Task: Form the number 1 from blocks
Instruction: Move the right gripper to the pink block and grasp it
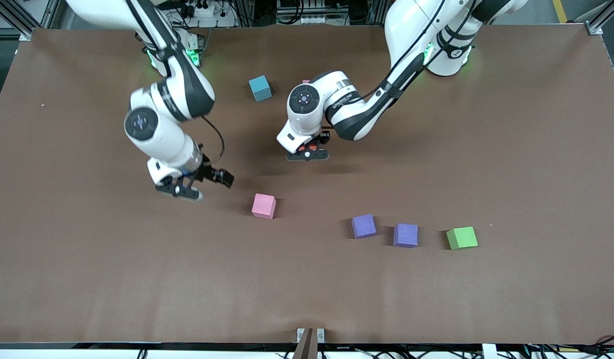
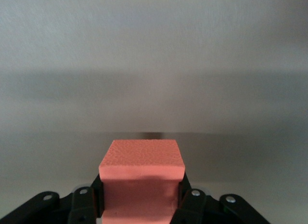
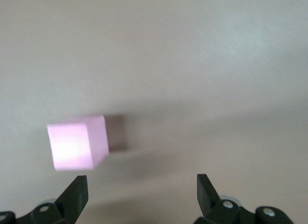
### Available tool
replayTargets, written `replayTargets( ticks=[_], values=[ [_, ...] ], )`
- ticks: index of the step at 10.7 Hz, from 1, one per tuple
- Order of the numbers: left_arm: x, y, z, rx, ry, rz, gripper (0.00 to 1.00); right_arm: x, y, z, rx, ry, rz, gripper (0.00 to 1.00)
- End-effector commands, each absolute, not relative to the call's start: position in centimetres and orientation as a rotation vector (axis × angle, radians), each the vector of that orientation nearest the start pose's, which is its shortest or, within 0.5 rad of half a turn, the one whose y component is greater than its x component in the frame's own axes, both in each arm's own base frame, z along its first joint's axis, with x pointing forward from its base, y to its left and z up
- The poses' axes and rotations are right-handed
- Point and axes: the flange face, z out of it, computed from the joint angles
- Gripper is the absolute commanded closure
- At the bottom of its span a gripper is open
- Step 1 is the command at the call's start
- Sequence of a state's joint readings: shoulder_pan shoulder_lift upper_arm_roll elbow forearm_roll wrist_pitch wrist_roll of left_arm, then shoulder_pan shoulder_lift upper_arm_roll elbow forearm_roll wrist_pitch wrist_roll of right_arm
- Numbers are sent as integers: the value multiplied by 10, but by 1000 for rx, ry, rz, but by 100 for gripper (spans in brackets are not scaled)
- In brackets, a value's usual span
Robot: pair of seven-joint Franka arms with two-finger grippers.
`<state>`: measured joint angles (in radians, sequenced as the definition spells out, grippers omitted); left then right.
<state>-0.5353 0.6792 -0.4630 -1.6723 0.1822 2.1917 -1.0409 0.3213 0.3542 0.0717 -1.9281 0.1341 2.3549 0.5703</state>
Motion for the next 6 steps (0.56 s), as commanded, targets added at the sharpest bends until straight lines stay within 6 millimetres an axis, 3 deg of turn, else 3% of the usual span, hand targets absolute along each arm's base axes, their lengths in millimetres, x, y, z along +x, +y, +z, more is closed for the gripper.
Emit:
replayTargets(
  ticks=[1, 4, 6],
  values=[
    [378, -541, 234, -3110, 25, 262, 100, 622, 264, 297, -2949, 434, -35, 0],
    [357, -539, 228, -3055, 216, 161, 100, 628, 312, 269, -2961, 468, -47, 0],
    [354, -540, 228, -3056, 201, 167, 100, 627, 329, 259, -2967, 441, -46, 0]
  ],
)
